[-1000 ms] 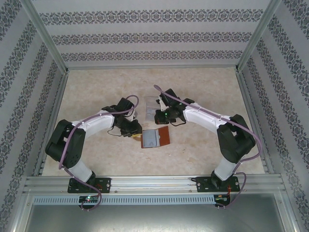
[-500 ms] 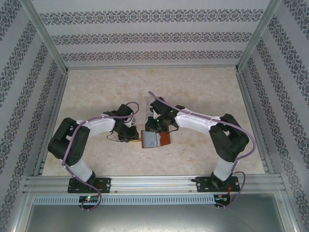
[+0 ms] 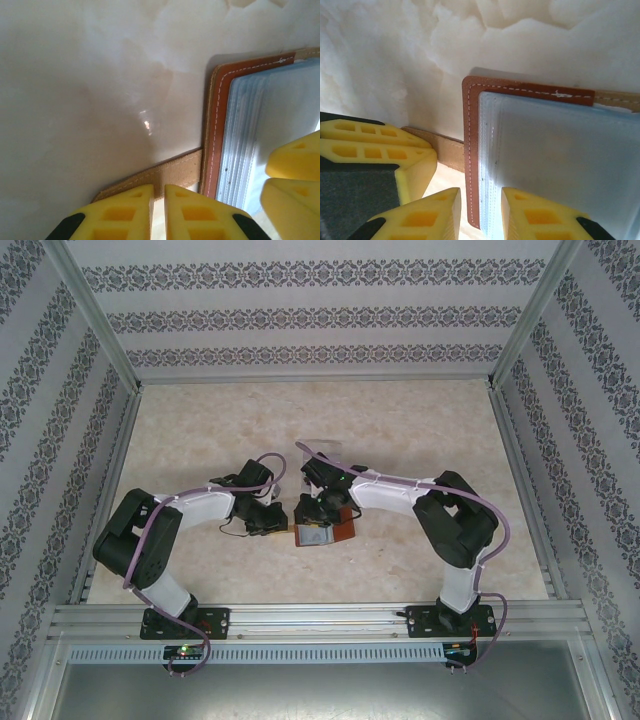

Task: Take the credit cards out of the card holder

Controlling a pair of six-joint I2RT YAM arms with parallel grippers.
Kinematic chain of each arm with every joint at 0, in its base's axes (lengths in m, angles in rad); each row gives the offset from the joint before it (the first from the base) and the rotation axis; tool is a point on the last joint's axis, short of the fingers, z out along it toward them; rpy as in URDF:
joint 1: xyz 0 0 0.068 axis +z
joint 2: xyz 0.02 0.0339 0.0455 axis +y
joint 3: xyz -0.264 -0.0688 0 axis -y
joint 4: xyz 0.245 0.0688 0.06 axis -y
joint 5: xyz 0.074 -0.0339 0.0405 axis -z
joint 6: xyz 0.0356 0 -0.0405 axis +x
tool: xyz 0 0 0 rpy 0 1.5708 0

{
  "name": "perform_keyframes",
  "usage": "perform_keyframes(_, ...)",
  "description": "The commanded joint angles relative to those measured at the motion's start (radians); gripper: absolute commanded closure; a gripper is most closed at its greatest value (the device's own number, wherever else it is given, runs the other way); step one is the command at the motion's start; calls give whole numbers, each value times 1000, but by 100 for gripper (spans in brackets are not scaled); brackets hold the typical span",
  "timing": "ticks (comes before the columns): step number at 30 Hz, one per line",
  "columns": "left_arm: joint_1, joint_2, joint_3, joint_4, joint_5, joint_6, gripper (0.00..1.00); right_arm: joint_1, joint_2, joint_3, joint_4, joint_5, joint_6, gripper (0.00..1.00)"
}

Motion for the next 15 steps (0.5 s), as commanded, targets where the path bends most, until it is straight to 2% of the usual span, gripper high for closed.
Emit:
perform_keyframes(1,-10,23,-47,-23,-22,-8,86,11,13,16,-28,25,10,72)
perform_keyframes(6,-10,20,-49,-24,-23,-6,86,12,29,36,-88,62,-5,69)
perform_keyframes(15,-10,24,-57,-17,-19,-10,86,34,35,127,-310,254,-74,60)
